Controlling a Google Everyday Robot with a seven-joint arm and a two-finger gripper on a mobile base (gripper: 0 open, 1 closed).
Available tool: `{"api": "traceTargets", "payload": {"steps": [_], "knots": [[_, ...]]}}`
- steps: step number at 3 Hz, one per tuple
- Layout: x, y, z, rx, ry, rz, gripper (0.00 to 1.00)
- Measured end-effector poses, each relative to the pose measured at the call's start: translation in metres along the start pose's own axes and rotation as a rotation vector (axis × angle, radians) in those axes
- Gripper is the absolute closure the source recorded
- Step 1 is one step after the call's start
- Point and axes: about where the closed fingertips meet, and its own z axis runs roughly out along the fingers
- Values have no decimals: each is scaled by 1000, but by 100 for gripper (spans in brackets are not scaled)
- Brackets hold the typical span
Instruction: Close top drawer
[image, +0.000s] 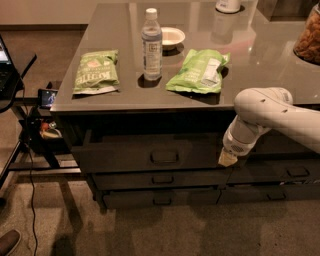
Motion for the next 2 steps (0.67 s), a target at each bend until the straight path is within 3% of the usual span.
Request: {"api": "traceTargets", "payload": {"steps": [1,2], "knots": [[-1,-1,0,0,0,-2,86],[-1,-1,0,0,0,-2,63]]}}
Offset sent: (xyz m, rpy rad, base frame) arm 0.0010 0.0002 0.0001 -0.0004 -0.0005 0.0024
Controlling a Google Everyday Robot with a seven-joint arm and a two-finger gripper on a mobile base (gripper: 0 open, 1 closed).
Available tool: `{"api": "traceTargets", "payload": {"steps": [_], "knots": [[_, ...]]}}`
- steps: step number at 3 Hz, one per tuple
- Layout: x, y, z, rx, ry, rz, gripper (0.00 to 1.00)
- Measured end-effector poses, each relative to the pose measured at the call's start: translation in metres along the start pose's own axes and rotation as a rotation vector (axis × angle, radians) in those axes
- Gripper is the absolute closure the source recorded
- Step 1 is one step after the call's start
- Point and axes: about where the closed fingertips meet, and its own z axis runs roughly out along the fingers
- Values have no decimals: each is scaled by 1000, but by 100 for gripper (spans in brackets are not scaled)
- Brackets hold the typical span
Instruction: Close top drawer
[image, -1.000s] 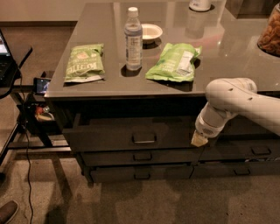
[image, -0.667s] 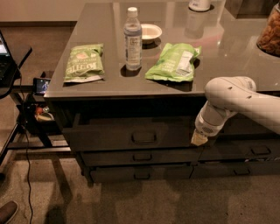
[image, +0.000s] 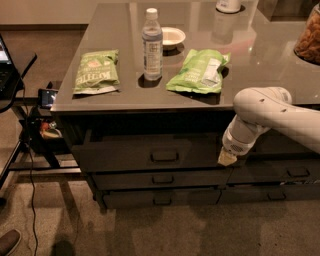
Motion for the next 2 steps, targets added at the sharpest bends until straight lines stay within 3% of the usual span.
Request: {"api": "traceTargets", "payload": {"steps": [2], "knots": [[0,0,0,0,0,0,16]]}}
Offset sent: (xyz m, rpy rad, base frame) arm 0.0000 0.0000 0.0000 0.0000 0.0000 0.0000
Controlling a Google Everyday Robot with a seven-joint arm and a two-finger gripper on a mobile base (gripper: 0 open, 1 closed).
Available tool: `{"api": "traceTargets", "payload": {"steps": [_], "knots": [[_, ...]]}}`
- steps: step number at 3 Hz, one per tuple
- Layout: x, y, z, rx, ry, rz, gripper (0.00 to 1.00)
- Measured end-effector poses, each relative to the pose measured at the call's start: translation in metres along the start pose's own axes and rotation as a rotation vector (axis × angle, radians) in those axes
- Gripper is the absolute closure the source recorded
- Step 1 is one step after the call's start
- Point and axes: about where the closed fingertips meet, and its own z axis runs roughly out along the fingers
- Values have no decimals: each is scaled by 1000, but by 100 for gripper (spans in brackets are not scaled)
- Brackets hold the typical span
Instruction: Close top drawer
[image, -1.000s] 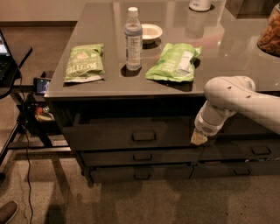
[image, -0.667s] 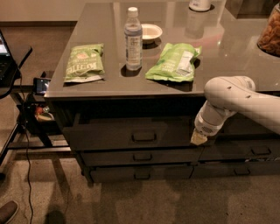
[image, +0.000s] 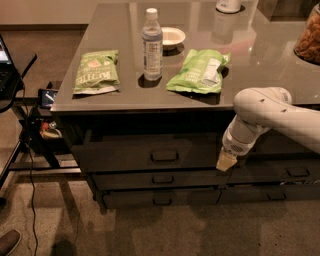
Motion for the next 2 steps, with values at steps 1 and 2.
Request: {"api": "traceTargets", "payload": {"steps": [1,2], "knots": [[0,0,0,0,0,0,0],[0,0,0,0,0,0,0]]}}
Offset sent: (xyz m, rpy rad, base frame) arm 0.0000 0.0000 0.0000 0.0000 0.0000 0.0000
